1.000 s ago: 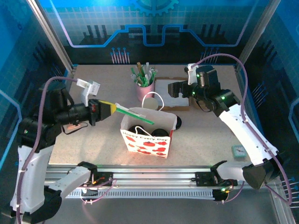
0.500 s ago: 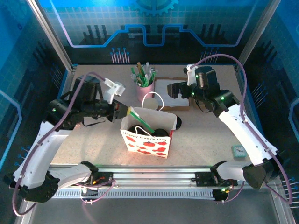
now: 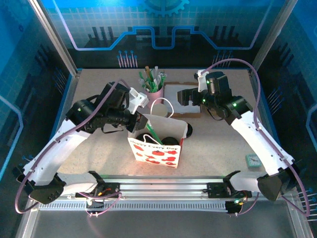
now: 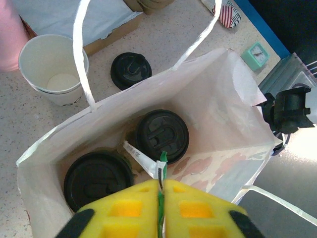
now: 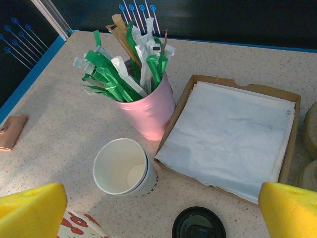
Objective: Pack the takeout coffee
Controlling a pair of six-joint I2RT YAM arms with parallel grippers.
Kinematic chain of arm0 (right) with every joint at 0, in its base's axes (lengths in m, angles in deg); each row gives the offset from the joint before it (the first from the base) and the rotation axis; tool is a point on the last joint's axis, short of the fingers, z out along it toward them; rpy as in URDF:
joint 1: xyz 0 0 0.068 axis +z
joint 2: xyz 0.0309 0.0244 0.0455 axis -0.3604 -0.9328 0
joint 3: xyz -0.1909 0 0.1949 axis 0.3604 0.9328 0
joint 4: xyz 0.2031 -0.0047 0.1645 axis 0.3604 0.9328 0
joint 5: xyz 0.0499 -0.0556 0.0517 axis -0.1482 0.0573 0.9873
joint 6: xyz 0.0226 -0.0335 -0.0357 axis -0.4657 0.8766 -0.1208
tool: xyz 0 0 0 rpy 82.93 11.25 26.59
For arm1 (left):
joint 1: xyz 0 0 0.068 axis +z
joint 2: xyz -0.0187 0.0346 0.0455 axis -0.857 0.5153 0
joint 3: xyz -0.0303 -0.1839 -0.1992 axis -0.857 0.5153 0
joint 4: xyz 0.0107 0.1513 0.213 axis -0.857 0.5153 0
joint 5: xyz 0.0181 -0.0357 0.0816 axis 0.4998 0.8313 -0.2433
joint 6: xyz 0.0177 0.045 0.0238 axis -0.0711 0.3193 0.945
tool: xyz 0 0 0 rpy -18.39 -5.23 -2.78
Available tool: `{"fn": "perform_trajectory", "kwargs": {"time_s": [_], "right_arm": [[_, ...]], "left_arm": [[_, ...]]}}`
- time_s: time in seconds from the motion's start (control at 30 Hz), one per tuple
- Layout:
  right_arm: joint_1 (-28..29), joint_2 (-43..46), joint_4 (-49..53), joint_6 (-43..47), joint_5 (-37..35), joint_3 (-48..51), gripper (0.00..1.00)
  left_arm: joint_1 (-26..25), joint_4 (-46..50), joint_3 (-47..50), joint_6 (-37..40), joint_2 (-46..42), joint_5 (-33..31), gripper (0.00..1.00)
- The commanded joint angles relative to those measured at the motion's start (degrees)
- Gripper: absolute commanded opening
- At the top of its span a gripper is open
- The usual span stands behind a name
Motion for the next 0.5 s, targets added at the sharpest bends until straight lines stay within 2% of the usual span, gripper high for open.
{"fn": "perform_trajectory", "kwargs": {"time_s": [0.0,0.23,0.47], "right_arm": [[0.7,-0.3,0.4,-0.4,-1.2,-0.3,1.00],[0.7,-0.8,0.8,-0.8,-1.5,-0.4,1.00],[0.7,-1.0,0.6,-0.9,-1.1,-0.3,1.00]], "left_arm": [[-1.4,-0.4,-0.1,-0.1,0.9,-0.7,0.15],[-3.3,-1.5,1.0,-0.8,1.9,-0.7,0.15],[-4.6,-1.7,0.8,-0.6,3.2,-0.9,0.19]]}}
